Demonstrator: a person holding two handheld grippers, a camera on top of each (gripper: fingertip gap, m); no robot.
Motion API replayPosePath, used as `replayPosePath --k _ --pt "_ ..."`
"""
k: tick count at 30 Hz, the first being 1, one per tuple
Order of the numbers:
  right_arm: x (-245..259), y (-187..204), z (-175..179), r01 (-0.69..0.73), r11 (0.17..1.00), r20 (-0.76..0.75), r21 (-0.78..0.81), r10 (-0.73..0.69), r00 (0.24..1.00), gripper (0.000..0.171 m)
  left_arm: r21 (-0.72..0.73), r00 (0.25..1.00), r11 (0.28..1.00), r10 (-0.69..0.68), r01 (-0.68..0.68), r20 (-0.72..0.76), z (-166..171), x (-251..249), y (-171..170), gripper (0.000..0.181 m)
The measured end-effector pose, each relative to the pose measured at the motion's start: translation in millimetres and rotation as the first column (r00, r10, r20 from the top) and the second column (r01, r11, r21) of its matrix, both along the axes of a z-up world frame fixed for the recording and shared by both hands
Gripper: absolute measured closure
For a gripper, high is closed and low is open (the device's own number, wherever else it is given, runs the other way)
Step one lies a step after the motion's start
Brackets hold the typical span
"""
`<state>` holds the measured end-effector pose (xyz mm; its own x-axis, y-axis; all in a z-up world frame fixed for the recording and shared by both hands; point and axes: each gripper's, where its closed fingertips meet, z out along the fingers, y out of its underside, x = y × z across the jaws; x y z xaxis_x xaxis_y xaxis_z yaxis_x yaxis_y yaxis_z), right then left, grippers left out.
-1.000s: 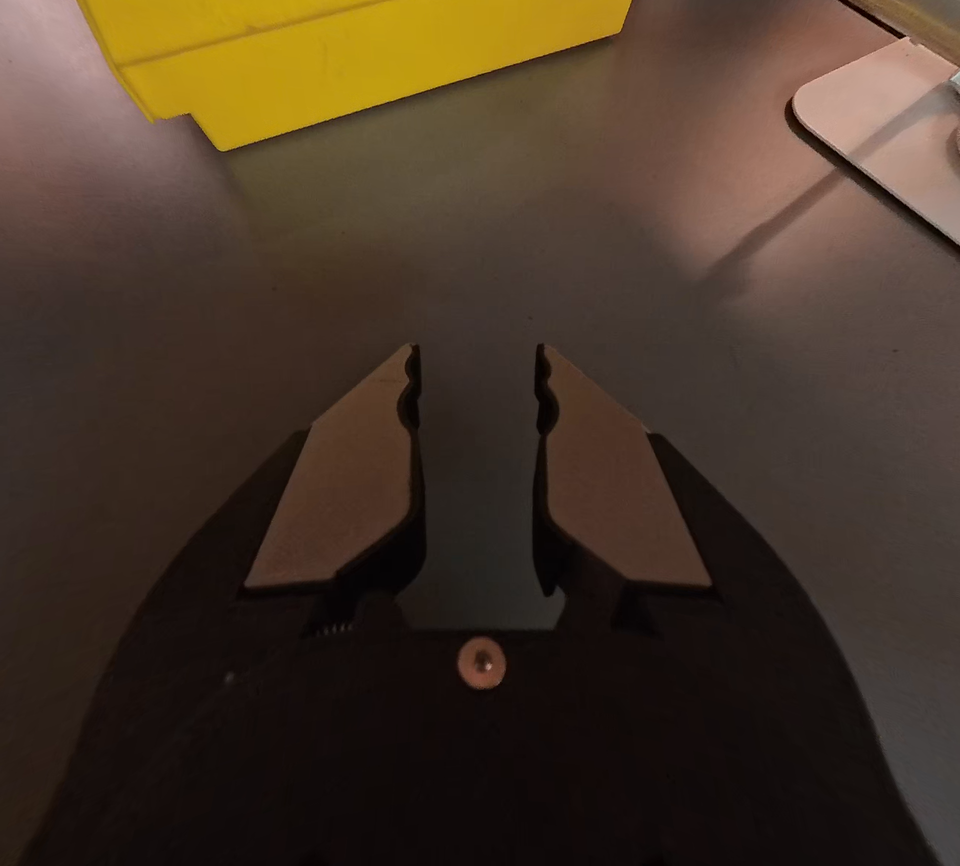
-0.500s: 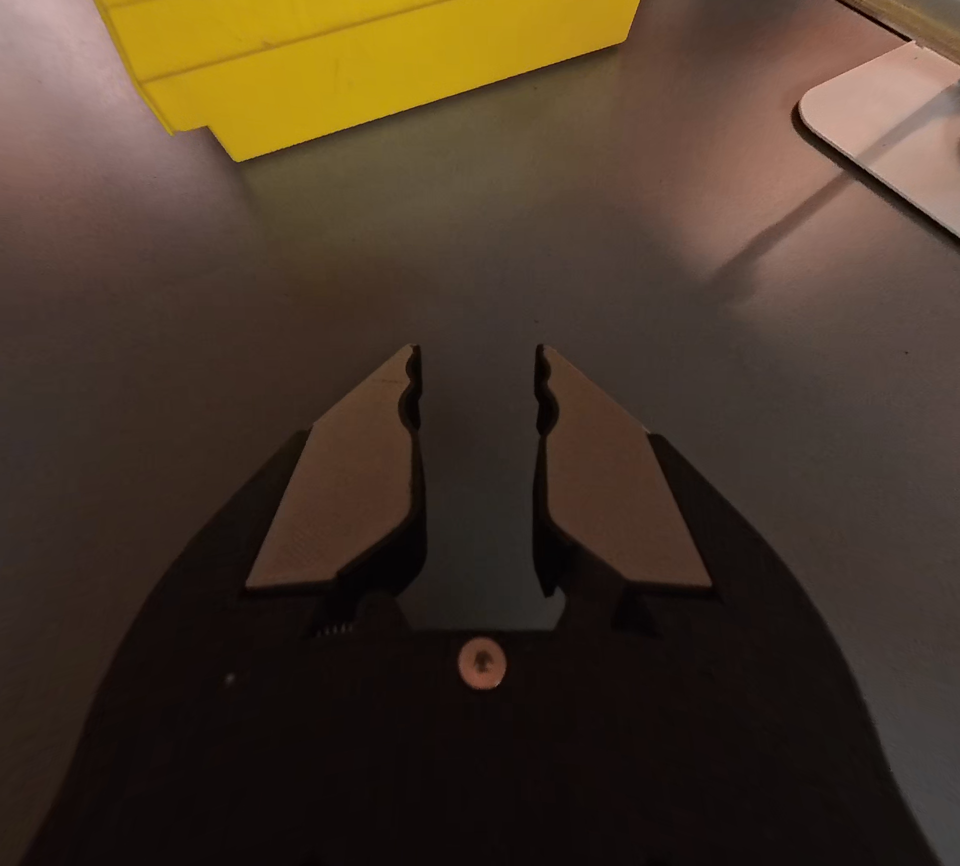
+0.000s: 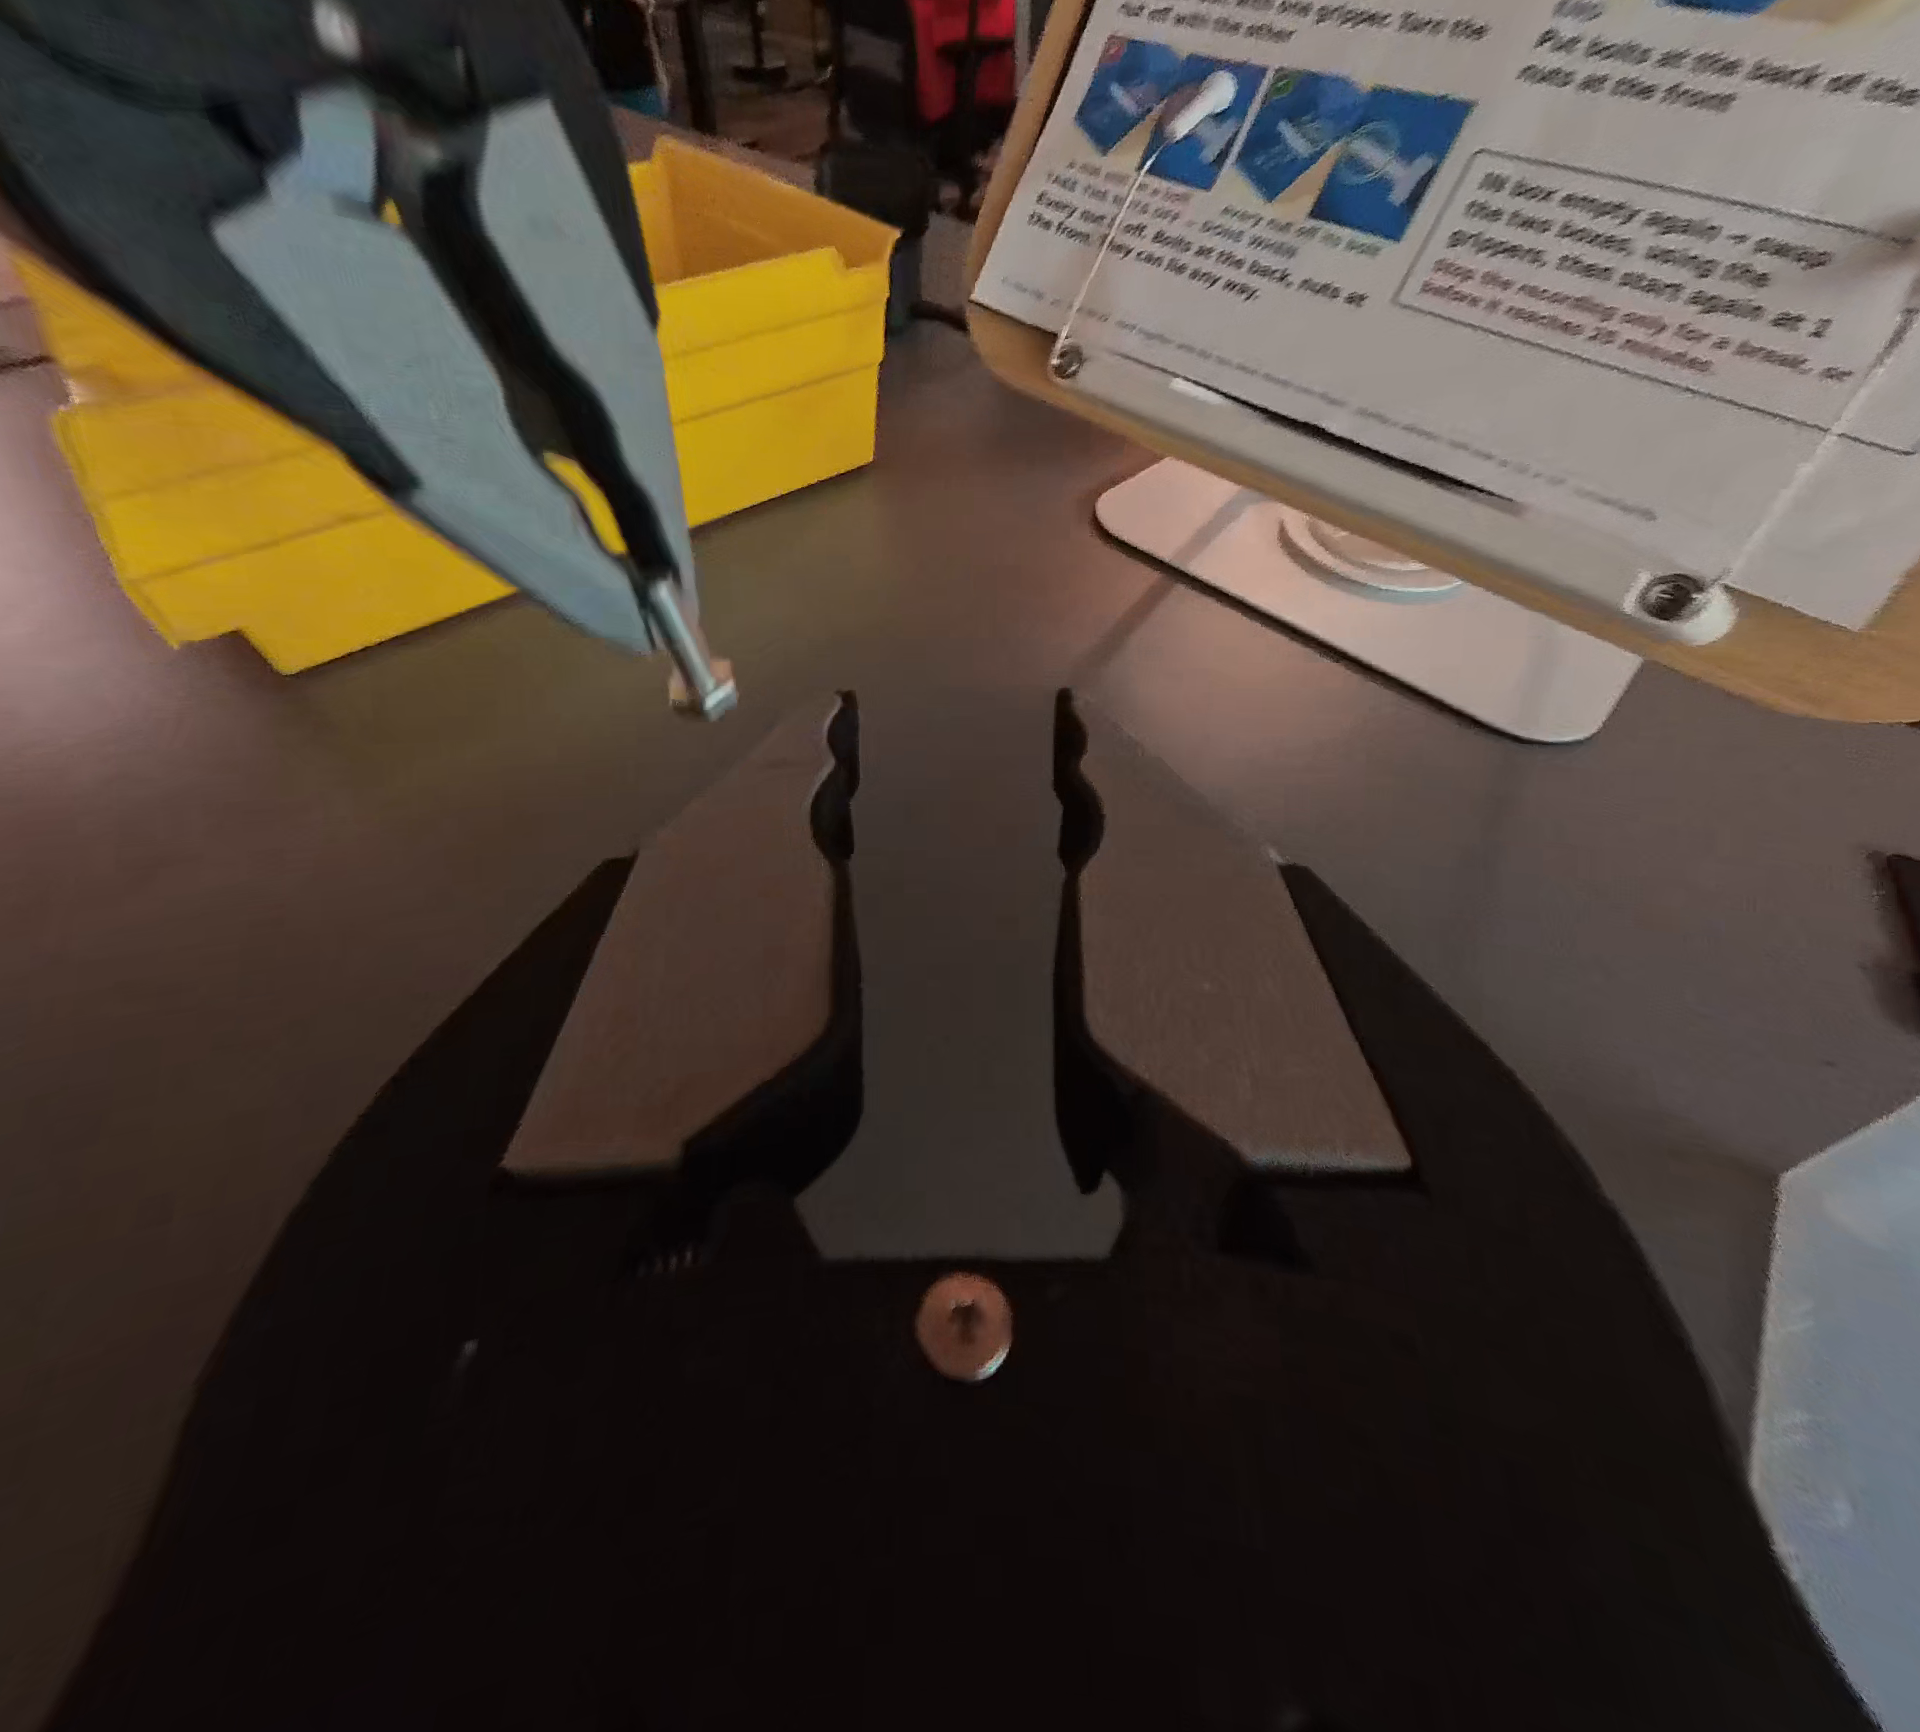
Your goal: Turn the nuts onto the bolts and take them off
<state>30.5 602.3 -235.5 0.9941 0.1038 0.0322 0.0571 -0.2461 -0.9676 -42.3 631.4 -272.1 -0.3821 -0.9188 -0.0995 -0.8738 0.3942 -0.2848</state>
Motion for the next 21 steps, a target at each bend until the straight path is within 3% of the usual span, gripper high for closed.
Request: replayPosePath --k 1,6,12,15,21 --pt "7.0 -0.9 1.2 0.03 1.0 0.005 0.007 -0.03 1.0 0.137 -0.009 0.999 1.0 -0.02 0.02 -0.028 -14.9 3.0 -9.9 0.174" --pt "23.6 -2.1 -2.8 0.081 0.997 -0.007 -0.006 -0.081 0.997 0.138 0.019 0.995 0.998 -0.064 0.065 -0.071 -51.2 14.2 -26.8 0.174" --pt "22.2 -1.5 -4.9 0.067 0.998 -0.007 -0.019 -0.067 0.998 0.137 -0.06 0.998 0.997 -0.045 0.042 -0.038 -52.3 14.5 -34.2 0.169" --pt "21.4 -1.4 -6.2 0.061 0.998 -0.015 -0.024 -0.062 0.998 0.137 -0.112 1.0 0.994 -0.013 0.013 0.001 -31.1 3.9 -33.2 0.166" --pt "14.7 -3.0 0.5 0.032 0.999 -0.038 -0.001 -0.032 0.999 0.136 -0.076 0.972 0.988 0.143 -0.131 0.185 51.8 -68.0 7.8 0.156"
